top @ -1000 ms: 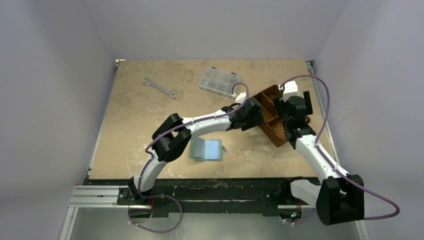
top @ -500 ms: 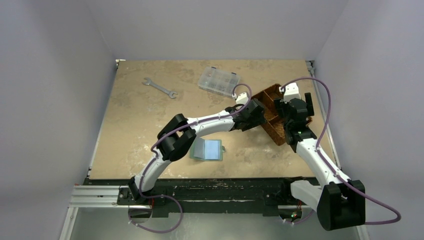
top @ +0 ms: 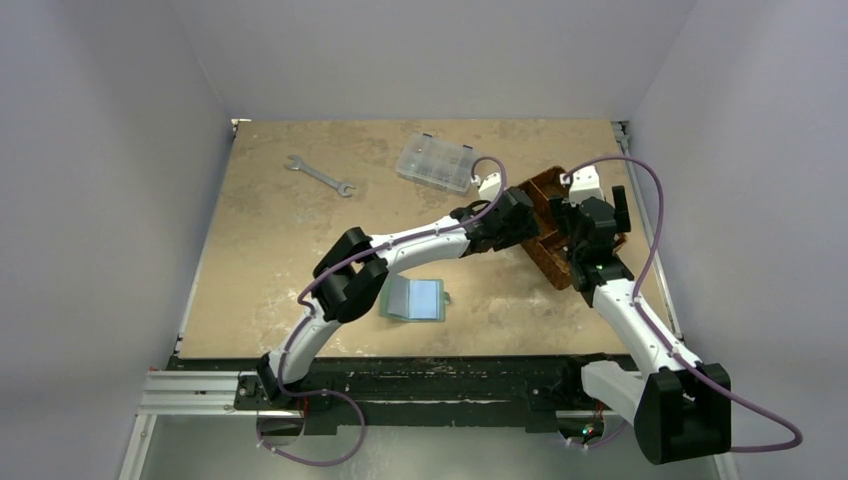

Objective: Put the credit cards into the card holder
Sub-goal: Pick up the credit card from the storage box.

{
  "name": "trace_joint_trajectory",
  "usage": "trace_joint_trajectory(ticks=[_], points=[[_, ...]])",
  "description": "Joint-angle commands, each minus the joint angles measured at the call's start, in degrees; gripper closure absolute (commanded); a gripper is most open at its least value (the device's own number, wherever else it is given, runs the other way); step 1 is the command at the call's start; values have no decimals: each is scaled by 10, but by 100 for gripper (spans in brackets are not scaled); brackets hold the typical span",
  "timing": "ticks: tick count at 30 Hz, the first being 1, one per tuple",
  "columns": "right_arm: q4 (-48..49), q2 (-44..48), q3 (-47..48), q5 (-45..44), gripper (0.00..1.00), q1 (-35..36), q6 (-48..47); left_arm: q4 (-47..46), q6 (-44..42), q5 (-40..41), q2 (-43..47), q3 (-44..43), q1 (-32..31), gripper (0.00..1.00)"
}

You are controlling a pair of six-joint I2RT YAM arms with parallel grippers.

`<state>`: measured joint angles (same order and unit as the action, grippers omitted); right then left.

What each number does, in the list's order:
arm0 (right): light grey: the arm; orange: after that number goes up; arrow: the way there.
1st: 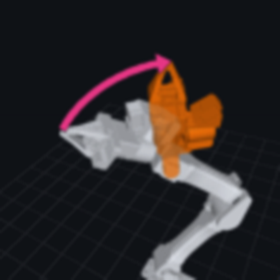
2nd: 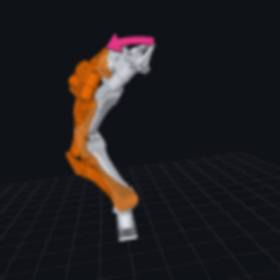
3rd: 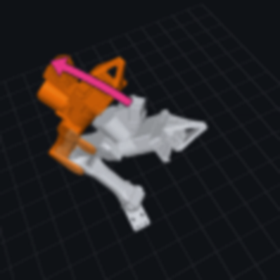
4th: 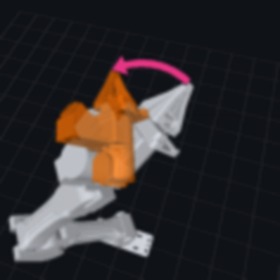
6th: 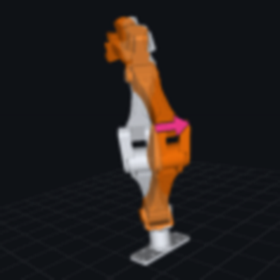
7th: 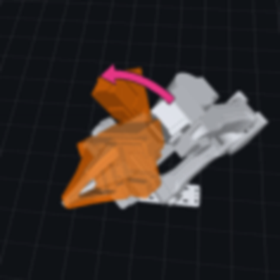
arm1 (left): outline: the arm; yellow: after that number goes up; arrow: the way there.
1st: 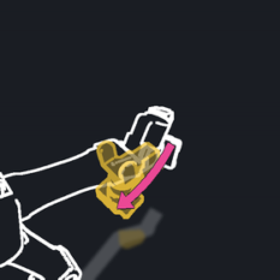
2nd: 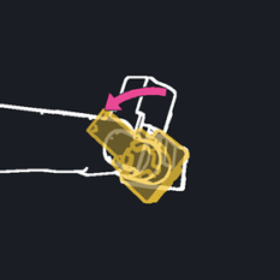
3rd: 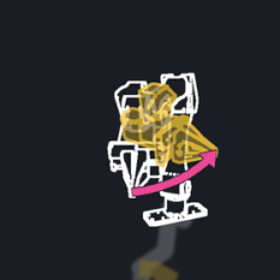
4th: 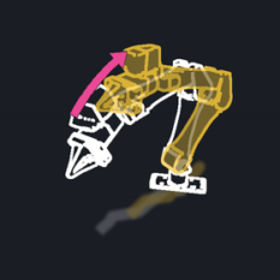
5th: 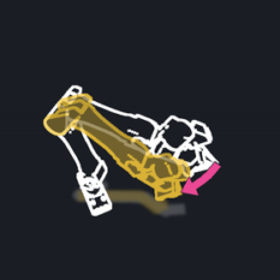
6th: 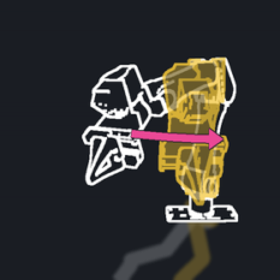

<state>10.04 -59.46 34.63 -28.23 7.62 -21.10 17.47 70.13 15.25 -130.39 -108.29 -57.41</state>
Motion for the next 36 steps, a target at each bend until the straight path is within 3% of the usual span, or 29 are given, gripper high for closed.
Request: trace_joint_trajectory(ticks=[1, 13, 20, 26, 36], points=[[33, 10, -5, -43, 1, 3, -5, -10, 7, 8, -22, -45, 5, 38], [15, -15, 4, -16, 2, -4, -13, 68, 9, 10, -73, -104, 24, 45], [0, -35, 7, 19, 3, -8, -17, 86, -22, 11, -70, -98, 39, 62], [-50, -36, 11, 67, 15, -6, -26, 69, -32, 22, -14, -25, 47, 75], [-161, -21, 17, 67, 31, 5, 4, 13, -21, 33, 70, 92, 52, 85]])
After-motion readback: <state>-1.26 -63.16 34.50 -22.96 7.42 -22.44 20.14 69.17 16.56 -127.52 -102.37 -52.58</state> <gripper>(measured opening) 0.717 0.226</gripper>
